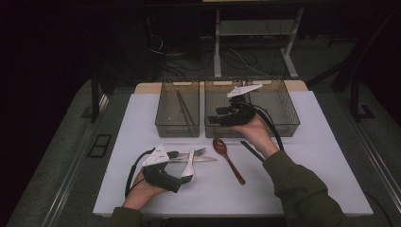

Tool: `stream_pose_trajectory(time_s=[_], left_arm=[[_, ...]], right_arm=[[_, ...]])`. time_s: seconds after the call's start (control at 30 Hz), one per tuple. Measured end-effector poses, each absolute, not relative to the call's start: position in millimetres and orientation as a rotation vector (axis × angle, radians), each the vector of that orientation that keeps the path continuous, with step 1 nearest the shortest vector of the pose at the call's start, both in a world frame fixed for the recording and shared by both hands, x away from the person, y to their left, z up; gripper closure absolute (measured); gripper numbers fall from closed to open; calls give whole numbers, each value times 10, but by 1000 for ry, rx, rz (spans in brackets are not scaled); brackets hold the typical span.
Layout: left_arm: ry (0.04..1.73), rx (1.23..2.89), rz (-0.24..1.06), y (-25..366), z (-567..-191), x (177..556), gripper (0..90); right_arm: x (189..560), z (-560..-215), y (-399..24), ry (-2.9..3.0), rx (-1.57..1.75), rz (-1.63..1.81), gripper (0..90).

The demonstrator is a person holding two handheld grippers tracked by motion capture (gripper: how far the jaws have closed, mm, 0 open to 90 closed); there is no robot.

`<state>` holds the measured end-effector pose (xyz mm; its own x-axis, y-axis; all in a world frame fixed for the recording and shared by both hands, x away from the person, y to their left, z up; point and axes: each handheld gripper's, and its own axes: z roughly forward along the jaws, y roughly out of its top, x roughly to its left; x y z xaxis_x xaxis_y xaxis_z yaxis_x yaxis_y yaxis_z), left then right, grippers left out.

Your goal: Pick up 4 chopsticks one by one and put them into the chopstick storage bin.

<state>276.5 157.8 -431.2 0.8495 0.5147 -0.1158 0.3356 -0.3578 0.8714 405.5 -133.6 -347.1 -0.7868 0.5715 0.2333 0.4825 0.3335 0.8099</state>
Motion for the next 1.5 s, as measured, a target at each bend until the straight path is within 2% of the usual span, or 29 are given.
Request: stream_pose_trajectory(time_s=[0.93,1.5], left_arm=[[636,1977,219,1577,-4324,2766,0],[638,1981,222,1593,-4318,2761,0]], right_arm=[[3485,-3700,-2348,2421,1036,1452,421],[3122,-3865,-2753,2512,1108,1223,436]])
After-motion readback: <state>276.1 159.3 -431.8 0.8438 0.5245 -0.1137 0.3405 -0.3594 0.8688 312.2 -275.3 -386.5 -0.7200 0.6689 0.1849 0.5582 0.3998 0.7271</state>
